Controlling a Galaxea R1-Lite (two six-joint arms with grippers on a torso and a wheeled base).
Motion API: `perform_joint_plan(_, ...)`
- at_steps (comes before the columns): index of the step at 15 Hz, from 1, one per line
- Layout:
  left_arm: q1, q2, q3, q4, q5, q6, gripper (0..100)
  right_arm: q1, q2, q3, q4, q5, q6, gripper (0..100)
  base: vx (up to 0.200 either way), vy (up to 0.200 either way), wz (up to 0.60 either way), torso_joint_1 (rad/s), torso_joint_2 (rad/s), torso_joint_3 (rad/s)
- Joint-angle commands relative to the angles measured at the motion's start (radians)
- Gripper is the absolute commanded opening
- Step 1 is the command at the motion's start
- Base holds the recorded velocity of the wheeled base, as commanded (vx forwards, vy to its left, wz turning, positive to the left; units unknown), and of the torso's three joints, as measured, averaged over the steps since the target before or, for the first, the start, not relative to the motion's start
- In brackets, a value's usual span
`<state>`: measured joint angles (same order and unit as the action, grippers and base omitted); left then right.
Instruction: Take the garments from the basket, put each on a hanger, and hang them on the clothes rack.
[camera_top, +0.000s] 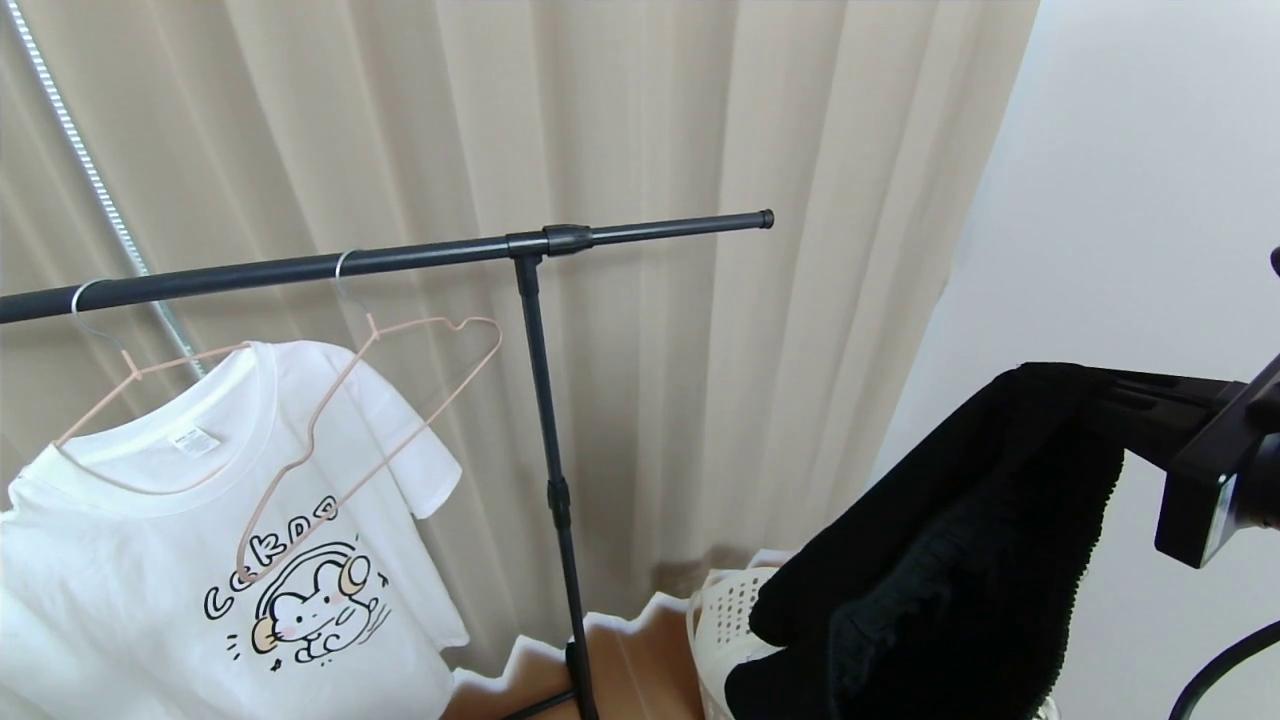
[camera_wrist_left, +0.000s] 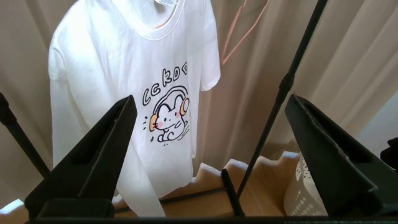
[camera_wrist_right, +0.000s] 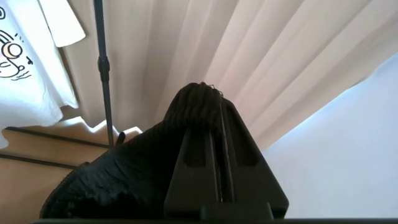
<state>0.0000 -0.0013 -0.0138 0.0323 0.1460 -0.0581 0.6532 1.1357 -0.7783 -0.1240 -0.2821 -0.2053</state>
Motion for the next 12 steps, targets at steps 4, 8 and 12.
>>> perform_joint_plan(4,0.000,0.001,0.000,0.000,0.001,0.000,100,0.000,0.002,0.010,0.000,0.000,-0.003,0,0.000,0.000,0.00,0.000,0.00,0.000)
perform_joint_plan(8,0.002,0.001,0.002,-0.002,-0.002,0.003,100,0.000,0.002,0.011,0.000,0.000,-0.008,0,0.000,0.000,0.00,0.000,0.00,0.000)
perform_joint_plan(12,0.002,0.001,0.002,-0.002,0.000,0.003,100,0.000,0.004,0.022,0.000,0.001,-0.008,0,0.000,0.000,0.45,0.001,0.00,0.003)
